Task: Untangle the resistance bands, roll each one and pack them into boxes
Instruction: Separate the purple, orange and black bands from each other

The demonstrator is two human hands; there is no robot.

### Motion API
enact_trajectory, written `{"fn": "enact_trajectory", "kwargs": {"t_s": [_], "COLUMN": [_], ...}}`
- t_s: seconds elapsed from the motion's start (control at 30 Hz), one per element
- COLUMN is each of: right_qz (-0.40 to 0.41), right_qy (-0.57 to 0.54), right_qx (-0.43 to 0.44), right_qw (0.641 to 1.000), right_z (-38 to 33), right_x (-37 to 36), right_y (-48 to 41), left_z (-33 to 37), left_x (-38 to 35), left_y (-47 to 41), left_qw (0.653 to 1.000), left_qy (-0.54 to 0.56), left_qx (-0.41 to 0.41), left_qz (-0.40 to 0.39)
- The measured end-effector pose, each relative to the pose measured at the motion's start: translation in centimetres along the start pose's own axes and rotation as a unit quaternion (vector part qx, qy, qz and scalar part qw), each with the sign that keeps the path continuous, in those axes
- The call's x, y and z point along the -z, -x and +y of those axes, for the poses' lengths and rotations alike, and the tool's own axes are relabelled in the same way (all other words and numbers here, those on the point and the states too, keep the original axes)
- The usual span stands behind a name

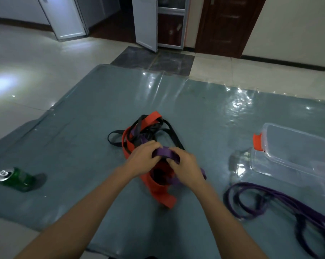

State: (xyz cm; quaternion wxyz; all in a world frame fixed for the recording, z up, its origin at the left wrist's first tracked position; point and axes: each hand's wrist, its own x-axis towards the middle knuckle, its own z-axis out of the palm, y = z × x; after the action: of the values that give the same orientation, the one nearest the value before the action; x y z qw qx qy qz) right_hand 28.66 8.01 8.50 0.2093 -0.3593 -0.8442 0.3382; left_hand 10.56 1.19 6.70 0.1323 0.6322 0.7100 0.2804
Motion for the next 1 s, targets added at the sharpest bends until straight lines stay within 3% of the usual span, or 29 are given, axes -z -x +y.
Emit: {"fn": "enact_trajectory", "kwargs": {"t_s": [0.2, 0.37, 0.53, 0.8, 1.0], "right_qz": [0.080, 0.148, 0.230, 0.242, 0.209], "right_qy": [-0.023, -0.101, -0.203, -0.194, -0.193], "right_qx": [0.035, 0.028, 0.007, -0.027, -0.059], "right_qw": [0.996, 0.983, 0.952, 0.950, 0.957], "right_z": [-1.8, -3.8, -4.2, -1.8, -0.4], "right_x": [3.1, 5.7, 8.4, 8.9, 8.5], "right_y": [-0.1, 0.2, 0.4, 0.1, 0.7], "left_z": [1.3, 0.8, 0.6, 1.3, 6.1], "left_x": [-2.4, -5.5, -5.1, 1.5, 7.9], "left_y": [0.7, 1.9, 1.8, -2.9, -7.1], "left_qw": [0.997, 0.984, 0.978, 0.979, 0.956], "left_qy": [-0.014, 0.133, 0.135, 0.142, 0.186], "left_qx": [-0.017, 0.083, 0.090, 0.051, 0.021], "left_qz": [0.069, 0.086, 0.130, 0.138, 0.224]}}
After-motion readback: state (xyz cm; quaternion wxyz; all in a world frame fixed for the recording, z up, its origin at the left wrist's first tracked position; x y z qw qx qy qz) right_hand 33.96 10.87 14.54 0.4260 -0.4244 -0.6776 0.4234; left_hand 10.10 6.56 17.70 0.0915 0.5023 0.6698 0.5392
